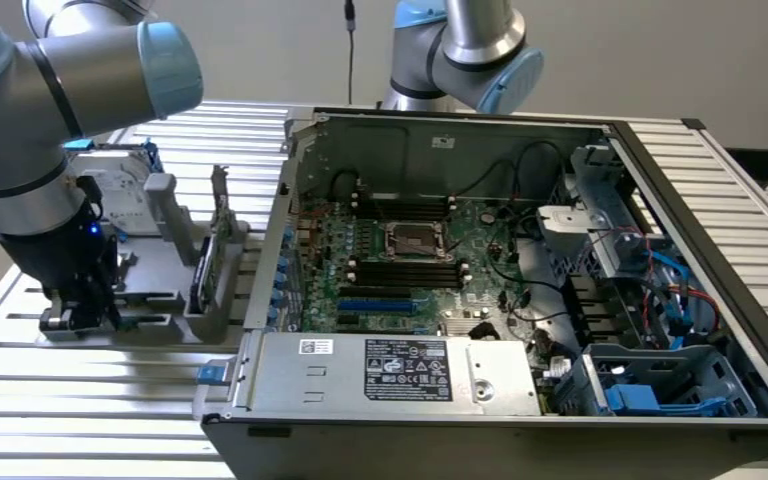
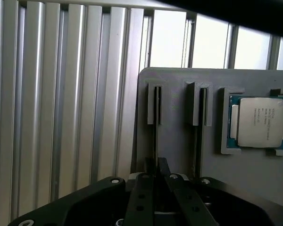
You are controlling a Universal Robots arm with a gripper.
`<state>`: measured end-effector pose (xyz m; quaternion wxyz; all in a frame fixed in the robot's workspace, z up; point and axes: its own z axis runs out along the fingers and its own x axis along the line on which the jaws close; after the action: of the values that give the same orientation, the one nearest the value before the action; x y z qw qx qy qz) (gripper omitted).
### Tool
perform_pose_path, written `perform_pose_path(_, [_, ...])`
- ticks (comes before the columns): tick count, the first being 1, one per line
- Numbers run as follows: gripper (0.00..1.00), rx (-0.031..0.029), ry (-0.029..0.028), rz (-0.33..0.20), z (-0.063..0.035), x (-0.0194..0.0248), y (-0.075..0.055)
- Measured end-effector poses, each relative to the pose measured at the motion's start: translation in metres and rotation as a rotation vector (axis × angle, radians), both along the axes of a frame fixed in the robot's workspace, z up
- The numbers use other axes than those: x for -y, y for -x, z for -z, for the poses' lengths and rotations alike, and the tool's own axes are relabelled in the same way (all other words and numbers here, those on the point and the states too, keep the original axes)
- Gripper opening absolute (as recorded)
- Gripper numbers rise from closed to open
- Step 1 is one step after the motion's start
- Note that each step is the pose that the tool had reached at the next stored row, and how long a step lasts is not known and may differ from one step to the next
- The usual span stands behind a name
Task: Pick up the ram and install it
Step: 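Pick up the ram and move it above insertion slot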
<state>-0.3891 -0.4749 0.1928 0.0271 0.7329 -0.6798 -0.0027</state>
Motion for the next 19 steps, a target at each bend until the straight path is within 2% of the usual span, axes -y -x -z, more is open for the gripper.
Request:
perform_pose_path(3, [0.15, 0.0, -0.0005, 0.009, 0.0, 0.0, 0.0])
perform_pose_path(8, [0.15, 0.0001, -0.0006, 0.062, 0.0001, -0.0001, 0.0])
perform_pose_path(10, [0.15, -0.0016, -0.0008, 0.067, -0.0003, -0.0001, 0.0])
perform_pose_path(19, [0.15, -0.0233, -0.0003, 0.067, -0.0181, 0.0, -0.001])
